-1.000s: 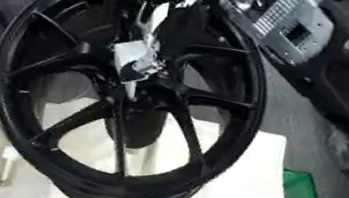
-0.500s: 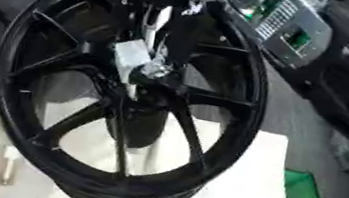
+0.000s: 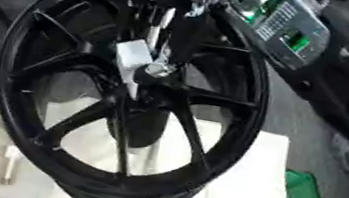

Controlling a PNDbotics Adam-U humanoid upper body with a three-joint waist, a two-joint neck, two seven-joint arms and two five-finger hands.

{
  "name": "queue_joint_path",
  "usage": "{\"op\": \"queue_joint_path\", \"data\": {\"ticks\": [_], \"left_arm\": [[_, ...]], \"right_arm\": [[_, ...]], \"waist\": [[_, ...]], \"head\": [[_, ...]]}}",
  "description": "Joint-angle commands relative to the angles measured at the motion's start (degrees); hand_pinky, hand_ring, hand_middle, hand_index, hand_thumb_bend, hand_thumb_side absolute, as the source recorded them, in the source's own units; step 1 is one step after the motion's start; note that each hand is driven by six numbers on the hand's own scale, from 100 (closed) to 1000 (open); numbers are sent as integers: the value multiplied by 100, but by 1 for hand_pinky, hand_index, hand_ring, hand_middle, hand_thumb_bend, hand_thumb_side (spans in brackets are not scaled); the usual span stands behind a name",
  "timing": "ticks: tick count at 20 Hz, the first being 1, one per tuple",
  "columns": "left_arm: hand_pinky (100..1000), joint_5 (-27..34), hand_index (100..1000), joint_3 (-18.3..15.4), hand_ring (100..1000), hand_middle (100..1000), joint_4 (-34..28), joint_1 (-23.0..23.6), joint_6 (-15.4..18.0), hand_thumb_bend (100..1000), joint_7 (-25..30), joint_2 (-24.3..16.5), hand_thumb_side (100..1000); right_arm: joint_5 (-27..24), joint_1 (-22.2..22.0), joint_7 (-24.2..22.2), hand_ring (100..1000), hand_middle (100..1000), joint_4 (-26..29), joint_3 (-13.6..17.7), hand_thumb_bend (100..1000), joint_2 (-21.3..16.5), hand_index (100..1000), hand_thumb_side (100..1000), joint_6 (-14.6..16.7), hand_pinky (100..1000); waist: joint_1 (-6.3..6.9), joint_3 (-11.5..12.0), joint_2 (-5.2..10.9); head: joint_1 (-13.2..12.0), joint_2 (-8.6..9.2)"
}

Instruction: Pull the pin out of the wheel hub.

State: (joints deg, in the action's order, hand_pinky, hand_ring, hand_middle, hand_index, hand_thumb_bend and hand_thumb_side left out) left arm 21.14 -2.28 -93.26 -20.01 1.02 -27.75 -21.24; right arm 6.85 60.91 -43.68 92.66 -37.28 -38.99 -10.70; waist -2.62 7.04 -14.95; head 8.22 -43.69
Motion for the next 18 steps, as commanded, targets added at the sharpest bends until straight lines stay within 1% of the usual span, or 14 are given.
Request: {"op": "queue_joint_path", "data": {"ticks": [1, 5, 10, 18], "left_arm": [[678, -11, 761, -9, 716, 730, -109, -87, 16, 387, 19, -161, 701], [679, -9, 761, -6, 716, 730, -110, -91, 15, 388, 24, -162, 702], [679, -8, 761, 6, 716, 731, -110, -101, 11, 388, 43, -161, 702], [681, 7, 762, 15, 717, 733, -107, -111, 8, 390, 69, -159, 703]], "right_arm": [[46, 64, -24, 771, 762, -14, 73, 511, -43, 822, 280, 27, 804], [49, 63, -24, 743, 742, 12, 73, 514, -40, 807, 275, -4, 786], [31, 63, 40, 723, 720, 24, 73, 513, -31, 787, 262, -116, 774], [-2, 47, 88, 678, 674, 38, 65, 504, -20, 744, 222, -242, 749]], "waist": [[32, 7, 84], [27, 9, 88], [17, 16, 98], [9, 24, 100]], "head": [[3, 12], [-4, 9], [-17, 17], [-34, -3]]}}
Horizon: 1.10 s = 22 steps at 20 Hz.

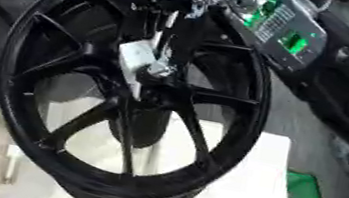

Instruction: Pull the pin out of the wheel hub.

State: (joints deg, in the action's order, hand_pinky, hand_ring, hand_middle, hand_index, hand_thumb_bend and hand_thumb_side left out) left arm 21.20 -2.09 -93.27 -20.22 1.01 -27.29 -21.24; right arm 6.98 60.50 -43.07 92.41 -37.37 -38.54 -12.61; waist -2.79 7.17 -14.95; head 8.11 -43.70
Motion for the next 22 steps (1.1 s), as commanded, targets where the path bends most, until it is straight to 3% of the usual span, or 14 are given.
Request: {"op": "queue_joint_path", "data": {"ticks": [1, 12, 22], "left_arm": [[681, 3, 762, -3, 717, 733, -106, -90, 9, 390, 26, -160, 703], [682, 0, 761, 2, 716, 735, -110, -100, 6, 390, 57, -160, 704], [682, 4, 761, 15, 715, 735, -106, -102, -3, 388, 78, -159, 706]], "right_arm": [[-14, 85, 34, 671, 665, 62, 73, 514, -65, 737, 206, -65, 746], [21, 14, -81, 649, 644, 57, 43, 473, -34, 719, 193, -77, 733], [-37, 1, 58, 588, 590, 98, 54, 333, -1, 676, 131, -229, 702]], "waist": [[26, 11, 100], [31, 14, 97], [33, 16, 95]], "head": [[-23, -3], [-24, -33], [-35, -42]]}}
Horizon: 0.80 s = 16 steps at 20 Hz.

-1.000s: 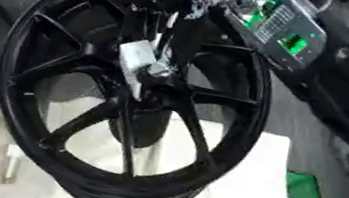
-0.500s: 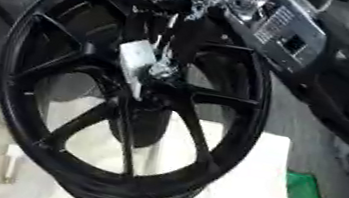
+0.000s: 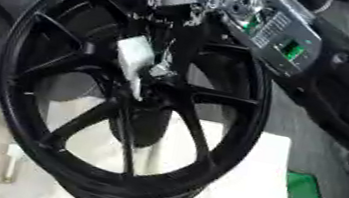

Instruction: Pull the pin out of the wheel hub.

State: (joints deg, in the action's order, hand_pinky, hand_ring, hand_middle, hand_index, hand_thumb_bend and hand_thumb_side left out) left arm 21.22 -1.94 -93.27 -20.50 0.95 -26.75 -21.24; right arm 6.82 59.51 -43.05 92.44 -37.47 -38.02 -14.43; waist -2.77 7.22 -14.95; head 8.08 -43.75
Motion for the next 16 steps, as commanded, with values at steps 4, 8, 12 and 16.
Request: {"op": "queue_joint_path", "data": {"ticks": [4, 8, 12, 16], "left_arm": [[682, 2, 761, 9, 715, 736, -105, -79, -2, 388, 37, -153, 707], [683, -1, 761, 13, 716, 736, -101, -80, -5, 389, 45, -151, 708], [683, -5, 761, 14, 716, 737, -95, -77, -11, 389, 56, -152, 708], [683, -8, 761, 18, 717, 738, -91, -69, -14, 389, 66, -155, 710]], "right_arm": [[-45, 99, 207, 554, 556, 132, 64, 296, -37, 649, 104, -130, 683], [-117, 66, 314, 534, 535, 231, 76, 275, -105, 630, 105, -178, 673], [-196, 64, 361, 524, 525, 383, 114, 275, -204, 619, 103, -239, 668], [-283, 99, 385, 514, 514, 551, 189, 275, -306, 607, 100, -311, 663]], "waist": [[28, 20, 97], [20, 24, 100], [13, 24, 109], [6, 19, 124]], "head": [[-37, -36], [-44, -36], [-41, -36], [-32, -36]]}}
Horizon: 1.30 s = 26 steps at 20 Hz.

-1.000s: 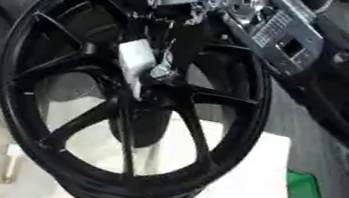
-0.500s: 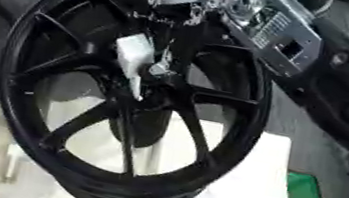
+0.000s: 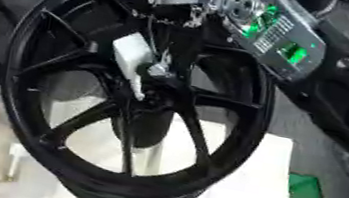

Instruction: Pull the pin out of the wheel hub.

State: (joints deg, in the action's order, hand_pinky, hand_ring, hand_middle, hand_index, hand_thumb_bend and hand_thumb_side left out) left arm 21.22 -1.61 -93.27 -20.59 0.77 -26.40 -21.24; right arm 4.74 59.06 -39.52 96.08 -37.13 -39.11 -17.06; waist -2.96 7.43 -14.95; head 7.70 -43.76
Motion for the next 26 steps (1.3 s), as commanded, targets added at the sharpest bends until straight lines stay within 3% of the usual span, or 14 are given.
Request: {"op": "queue_joint_path", "data": {"ticks": [1, 12, 19, 26], "left_arm": [[683, -9, 761, -12, 717, 738, -89, -58, 3, 389, 34, -156, 709], [685, -14, 761, -13, 719, 740, -93, -53, -3, 388, 56, -158, 712], [685, -16, 761, -32, 719, 740, -100, -59, 3, 387, 46, -151, 710], [685, -11, 761, -77, 719, 740, -111, -56, 22, 387, -2, -142, 709]], "right_arm": [[-97, 156, 47, 513, 512, 232, 184, 274, -225, 605, 100, -66, 662], [-367, 103, 319, 496, 496, 709, 624, 265, -517, 586, 100, -316, 652], [-760, -157, 852, 493, 496, 1077, 1345, 249, -778, 584, 100, -464, 652], [-1233, -816, 1511, 489, 497, 867, 2403, 219, -1125, 580, 100, -558, 652]], "waist": [[22, -3, 127], [20, -8, 132], [24, -18, 128], [47, -70, 114]], "head": [[8, -36], [6, -24], [-10, 10], [-95, 42]]}}
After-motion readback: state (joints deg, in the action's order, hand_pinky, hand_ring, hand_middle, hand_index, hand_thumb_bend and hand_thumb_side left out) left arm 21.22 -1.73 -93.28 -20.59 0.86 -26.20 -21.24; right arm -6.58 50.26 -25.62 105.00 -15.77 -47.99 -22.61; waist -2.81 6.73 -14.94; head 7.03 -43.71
